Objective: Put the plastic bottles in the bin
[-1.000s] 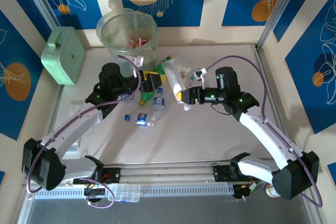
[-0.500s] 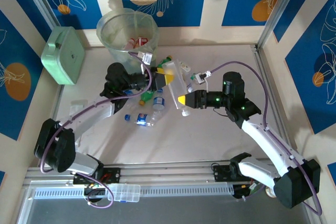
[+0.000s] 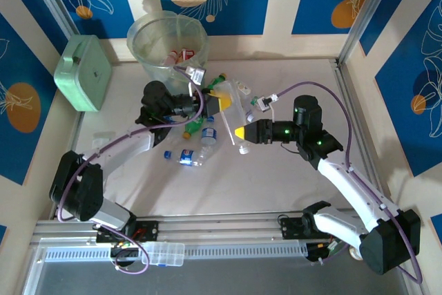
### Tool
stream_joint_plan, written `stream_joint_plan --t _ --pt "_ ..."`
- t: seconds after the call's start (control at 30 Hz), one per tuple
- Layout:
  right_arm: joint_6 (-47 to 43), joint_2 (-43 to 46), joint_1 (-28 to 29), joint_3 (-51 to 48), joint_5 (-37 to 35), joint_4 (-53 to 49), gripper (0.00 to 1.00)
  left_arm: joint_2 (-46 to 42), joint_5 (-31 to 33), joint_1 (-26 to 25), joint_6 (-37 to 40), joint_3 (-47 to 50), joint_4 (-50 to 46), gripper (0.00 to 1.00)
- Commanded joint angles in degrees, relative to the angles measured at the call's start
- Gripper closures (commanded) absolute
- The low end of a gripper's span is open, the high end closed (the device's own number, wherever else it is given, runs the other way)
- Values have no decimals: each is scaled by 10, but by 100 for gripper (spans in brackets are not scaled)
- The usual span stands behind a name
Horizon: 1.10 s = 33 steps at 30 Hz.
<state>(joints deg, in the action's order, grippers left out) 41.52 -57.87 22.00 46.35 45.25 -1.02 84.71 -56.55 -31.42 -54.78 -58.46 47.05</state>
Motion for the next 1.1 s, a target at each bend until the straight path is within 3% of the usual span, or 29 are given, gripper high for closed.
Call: stream_joint_plan --t 0.0,0.1,0.2,0.4,0.57,0.67,0.77,0.93,1.07 --pt "-19 15 -2 7 -18 -35 20 -23 -4 -5 52 -20 -33 49" --pt "-27 23 -2 11 -32 -50 11 -21 9 -2 58 -34 -47 53" --pt "-43 36 -2 20 -61 -79 8 -19 27 7 54 -46 -44 58" --pt "-98 83 -3 45 -190 -179 4 -18 67 54 57 -90 -78 64" --pt "-125 125 -4 48 -280 -216 5 -29 203 106 156 -172 -289 80" --pt "-127 128 -3 45 -294 -225 5 -26 291 126 215 -226 -377 98" --pt "-127 123 -2 43 -291 -225 6 -7 378 154 214 -277 -430 100" --pt "-133 110 9 40 -298 -222 6 95 354 222 126 -431 -512 100" --pt "-144 93 31 34 -322 -226 7 154 359 254 110 -505 -542 100"
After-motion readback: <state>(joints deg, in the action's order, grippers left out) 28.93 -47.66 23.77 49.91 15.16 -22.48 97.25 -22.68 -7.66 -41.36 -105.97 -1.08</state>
